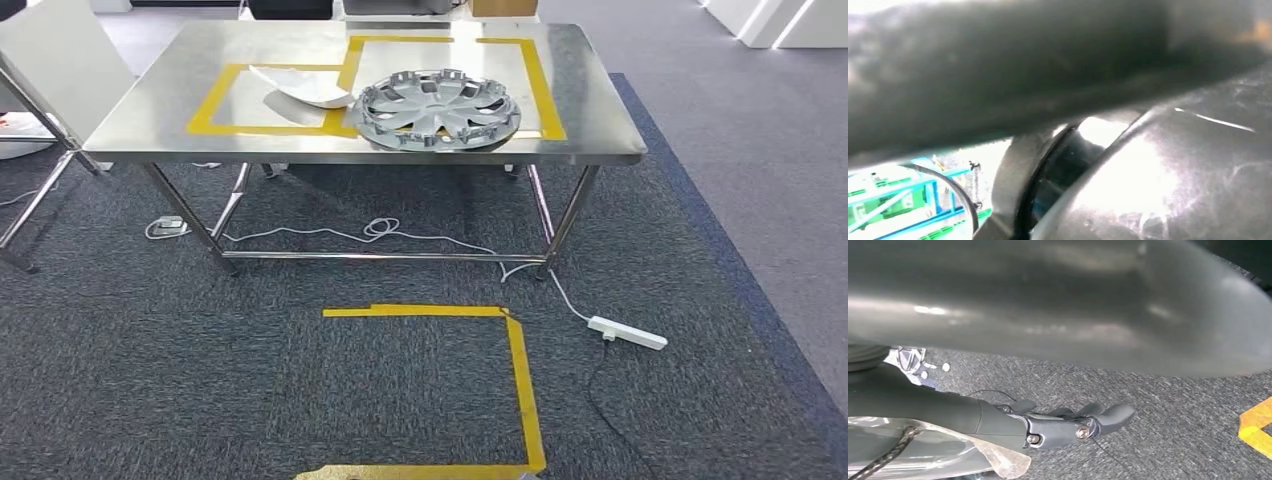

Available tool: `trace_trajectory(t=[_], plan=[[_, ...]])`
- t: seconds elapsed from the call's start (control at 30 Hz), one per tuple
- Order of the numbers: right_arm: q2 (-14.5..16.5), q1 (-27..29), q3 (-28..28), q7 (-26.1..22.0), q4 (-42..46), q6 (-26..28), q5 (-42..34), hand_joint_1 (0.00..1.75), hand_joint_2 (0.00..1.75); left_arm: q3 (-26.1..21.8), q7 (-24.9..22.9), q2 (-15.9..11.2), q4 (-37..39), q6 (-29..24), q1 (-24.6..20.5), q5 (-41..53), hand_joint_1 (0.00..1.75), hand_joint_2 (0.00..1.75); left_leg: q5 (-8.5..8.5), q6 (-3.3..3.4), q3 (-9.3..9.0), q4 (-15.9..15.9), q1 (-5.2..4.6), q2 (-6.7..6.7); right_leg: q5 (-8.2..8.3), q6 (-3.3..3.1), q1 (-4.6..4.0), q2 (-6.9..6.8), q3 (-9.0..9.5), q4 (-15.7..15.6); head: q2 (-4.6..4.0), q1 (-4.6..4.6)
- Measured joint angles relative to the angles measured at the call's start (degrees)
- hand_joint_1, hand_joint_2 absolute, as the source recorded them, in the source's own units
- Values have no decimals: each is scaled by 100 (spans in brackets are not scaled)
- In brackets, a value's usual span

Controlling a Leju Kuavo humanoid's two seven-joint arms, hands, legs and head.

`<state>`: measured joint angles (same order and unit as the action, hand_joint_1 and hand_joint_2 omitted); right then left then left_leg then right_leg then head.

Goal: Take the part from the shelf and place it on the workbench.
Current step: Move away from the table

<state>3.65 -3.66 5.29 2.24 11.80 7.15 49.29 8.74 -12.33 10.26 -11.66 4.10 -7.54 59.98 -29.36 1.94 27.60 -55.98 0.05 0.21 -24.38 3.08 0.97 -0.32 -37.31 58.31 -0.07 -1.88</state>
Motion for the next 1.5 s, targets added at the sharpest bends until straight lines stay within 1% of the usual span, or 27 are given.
trace_trajectory(t=[0.1, 0.13, 0.17, 0.2, 0.27, 0.33, 0.37, 0.4, 0.47, 0.5, 0.6, 0.63, 0.67, 0.73, 0.8, 0.87, 0.9, 0.97, 1.0, 1.07, 1.13, 1.17, 1.2, 1.23, 1.33, 1.4, 1.5], plan=[[-13, -5, 2, 7, -4, -14, -3, 0, 0, 0, 0, 5, 1, 1, -2, 6, 0, 0, 252, 78, 301, 1, -16, 18, -928, 28, 5, 17, -244, 959, 0, -40], [-13, -10, 2, 10, -4, -21, -3, 0, 0, 0, 0, 6, 1, 1, -1, 7, 0, 0, 337, 82, 409, -7, -29, 21, -1061, 30, 4, 18, -271, 1313, 0, -43], [-14, -16, 2, 15, -4, -26, -2, 0, 0, 0, 1, 6, 1, 1, -1, 7, 0, 0, 419, 82, 519, -18, -43, 26, -1027, 29, 3, 18, -234, 1542, 0, -41], [-14, -20, 2, 23, -4, -33, -3, 0, 0, 0, 2, 7, 1, 1, -1, 6, 0, 0, 499, 78, 630, -32, -55, 30, -869, 17, 0, 18, -113, 1604, 0, -41], [-17, -29, 2, 39, -3, -48, -5, 0, 0, 0, 9, 12, 0, 0, -5, 5, 0, 0, 645, 57, 821, -63, -72, 33, -582, -35, -21, 18, 454, 1101, 0, -41], [-20, -59, 3, 48, 3, -54, -9, 0, 0, 0, 18, 22, -1, -3, -12, 4, 0, 0, 776, 14, 936, -104, -94, 32, -708, -92, -53, 16, 1206, 103, 0, -38], [-21, -75, 3, 50, 5, -55, -10, 0, 0, 0, 20, 27, -2, -3, -15, 4, 0, 0, 844, -12, 966, -112, -97, 36, -831, -117, -70, 20, 1427, -253, 0, -33], [-22, -84, 4, 50, 7, -56, -13, 0, 0, 0, 22, 29, -2, -4, -15, 4, 0, 0, 913, -42, 990, -111, -96, 41, -892, -140, -85, 23, 1516, -446, 0, -31], [-20, -79, 4, 52, 4, -66, -28, 0, 0, -1, 28, 28, 1, -3, -5, 4, 0, 0, 946, -111, 1037, -114, -73, 37, -825, -211, -85, 12, 1416, -458, 0, -24], [-20, -68, 4, 55, 2, -70, -39, 0, 0, -2, 35, 27, 2, -3, 4, 4, 0, 0, 790, -151, 1073, -204, -63, 26, -759, -254, -77, -7, 1353, -453, 0, -21], [-31, -44, 10, 53, 0, -67, -68, 0, 0, -11, 59, 19, 3, -10, 18, -1, 0, 0, -127, -258, 1252, -1123, -20, 8, -539, -332, -70, -46, 1096, -422, 0, -4], [-33, -43, 11, 45, 0, -64, -73, 0, 0, -15, 64, 16, 3, -16, 17, -3, 0, 0, -299, -278, 1287, -1496, -8, 8, -470, -332, -73, -50, 1000, -394, 0, -1], [-33, -44, 12, 39, 0, -63, -75, 0, 0, -20, 68, 15, 3, -23, 16, -3, 0, 0, -316, -290, 1268, -1753, 0, 7, -403, -327, -75, -52, 894, -355, 0, -2], [-33, -45, 11, 31, 0, -58, -78, 0, 0, -28, 72, 13, 3, -50, 17, -5, 0, 0, -30, -284, 993, -1714, 9, 7, -298, -306, -75, -53, 669, -262, 0, -1], [-33, -46, 11, 29, 2, -45, -81, 0, 0, -36, 75, 11, 3, -102, 16, -6, 0, 0, 110, -238, 410, -979, 6, 4, -215, -268, -83, -48, 477, -182, 0, 0], [-33, -53, 13, 26, 4, -29, -85, 0, 0, -39, 81, 11, 3, -141, 8, -7, 0, 0, -75, -168, -45, -249, -11, 2, -134, -208, -93, -49, 381, -138, 0, -5], [-33, -58, 13, 24, 4, -24, -86, 0, 0, -40, 85, 11, 3, -147, 5, -7, 0, 0, -153, -129, -122, -77, -26, 2, -92, -170, -93, -52, 358, -135, 0, -8], [-33, -67, 13, 22, 4, -19, -92, 0, 0, -41, 89, 14, 3, -150, 6, -7, 0, 0, -109, -39, -88, 2, -34, 9, -49, -94, -73, -50, 313, -126, 0, -8], [-34, -66, 13, 21, 4, -18, -96, 0, 0, -43, 90, 14, 3, -150, 8, -7, 0, 0, -58, 9, -58, 17, -32, 16, -120, -60, -63, -38, 261, -47, 0, -16], [-35, -65, 13, 14, 4, -17, -105, 0, 0, -44, 90, 17, 3, -150, 7, -7, 0, 0, 46, 77, 38, 32, -26, 29, -501, -9, -46, -5, 33, 467, 0, -35], [-34, -63, 11, 3, 4, -20, -109, 0, 0, -44, 90, 21, 3, -149, 13, -11, 0, 0, 139, 99, 162, 24, -42, 33, -938, 28, -38, 9, -246, 1253, 0, -48], [-34, -57, 11, -1, 4, -22, -111, 0, 0, -44, 90, 21, 3, -148, 19, -14, 0, 0, 184, 100, 221, 18, -51, 34, -1036, 35, -37, 10, -292, 1482, 0, -48], [-34, -50, 11, -4, 4, -25, -114, 0, 0, -45, 90, 21, 3, -148, 24, -18, 0, 0, 222, 96, 270, 12, -57, 34, -1021, 35, -37, 10, -216, 1482, 0, -49], [-34, -46, 12, -5, 4, -26, -115, 0, 0, -45, 90, 22, 3, -148, 27, -21, 0, 0, 253, 88, 308, 4, -61, 32, -904, 26, -37, 10, -9, 1224, 0, -48], [-35, -70, 14, -8, 4, -26, -116, 0, 0, -46, 90, 27, 3, -148, 23, -22, 0, 0, 298, 38, 385, -51, -83, 33, -556, -53, -51, 11, 791, -30, 0, -46], [-35, -82, 15, -11, 4, -31, -116, 0, 0, -46, 90, 27, 3, -149, 18, -22, 0, 0, 292, 67, 421, -88, -113, 36, -545, -99, -60, 13, 928, -318, 0, -40], [-37, -61, 21, -16, 4, -44, -128, 0, 0, -47, 84, 22, 3, -151, 19, -21, 0, 0, 327, 112, 433, -86, -110, 33, -512, -128, -78, 3, 904, -322, 0, -39]])
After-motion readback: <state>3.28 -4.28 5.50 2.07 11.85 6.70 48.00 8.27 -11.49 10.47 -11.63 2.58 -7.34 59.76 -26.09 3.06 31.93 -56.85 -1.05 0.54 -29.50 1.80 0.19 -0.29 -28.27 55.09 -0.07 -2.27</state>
